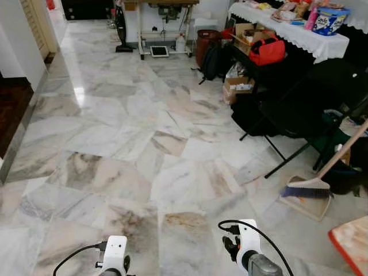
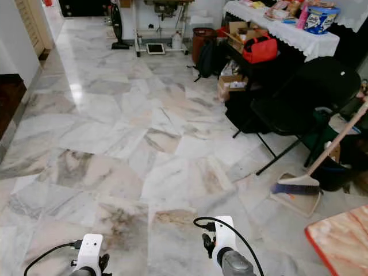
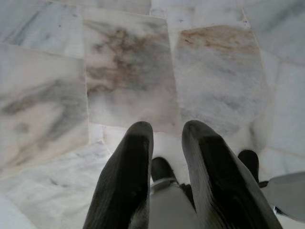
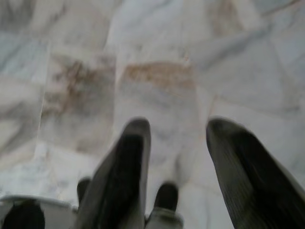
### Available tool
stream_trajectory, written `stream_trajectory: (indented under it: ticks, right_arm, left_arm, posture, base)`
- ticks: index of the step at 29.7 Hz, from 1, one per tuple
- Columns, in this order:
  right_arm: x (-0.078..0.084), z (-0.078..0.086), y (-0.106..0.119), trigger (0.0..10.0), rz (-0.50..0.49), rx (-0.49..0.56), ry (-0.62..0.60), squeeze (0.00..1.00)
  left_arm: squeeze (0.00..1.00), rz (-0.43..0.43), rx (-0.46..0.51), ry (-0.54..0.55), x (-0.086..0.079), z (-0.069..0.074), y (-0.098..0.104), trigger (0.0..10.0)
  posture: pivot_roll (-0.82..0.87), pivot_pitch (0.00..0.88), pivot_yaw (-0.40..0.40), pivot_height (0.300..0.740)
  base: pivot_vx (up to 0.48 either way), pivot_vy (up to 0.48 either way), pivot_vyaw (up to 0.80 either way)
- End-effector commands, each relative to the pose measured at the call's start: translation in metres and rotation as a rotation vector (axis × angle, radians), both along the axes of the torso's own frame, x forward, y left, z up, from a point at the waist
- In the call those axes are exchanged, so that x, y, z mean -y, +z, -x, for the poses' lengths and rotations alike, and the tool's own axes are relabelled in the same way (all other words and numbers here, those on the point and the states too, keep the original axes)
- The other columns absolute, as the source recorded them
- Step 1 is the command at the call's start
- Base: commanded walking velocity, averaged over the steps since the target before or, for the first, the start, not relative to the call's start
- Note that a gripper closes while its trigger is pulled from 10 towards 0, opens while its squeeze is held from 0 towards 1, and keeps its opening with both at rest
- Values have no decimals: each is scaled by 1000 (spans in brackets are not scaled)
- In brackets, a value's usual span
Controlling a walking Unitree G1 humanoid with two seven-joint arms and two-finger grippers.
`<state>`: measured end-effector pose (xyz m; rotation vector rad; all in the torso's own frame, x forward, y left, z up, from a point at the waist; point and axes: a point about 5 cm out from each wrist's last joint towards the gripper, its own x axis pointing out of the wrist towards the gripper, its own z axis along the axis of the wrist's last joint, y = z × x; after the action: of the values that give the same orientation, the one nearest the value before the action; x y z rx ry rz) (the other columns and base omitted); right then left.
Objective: Setting the table
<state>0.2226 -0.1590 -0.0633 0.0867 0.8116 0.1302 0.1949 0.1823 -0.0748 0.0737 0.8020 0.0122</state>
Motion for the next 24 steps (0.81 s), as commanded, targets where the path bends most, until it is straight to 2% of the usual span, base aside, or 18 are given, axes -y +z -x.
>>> stream_trajectory:
  ticks: [1, 24]
  right_arm:
    - [5, 4, -2, 10000, 0, -17, -35, 0]
    - [3, 5, -3, 10000, 13, -27, -19, 0]
  left_arm:
    - [0, 8, -16, -11, 6, 2, -2, 10000]
    - [0, 27, -28, 21, 3, 6, -4, 10000]
  posture:
    - [71, 0, -54, 727]
    - [68, 0, -56, 727]
  base:
    - [0, -304, -731]
    - [0, 0, -734]
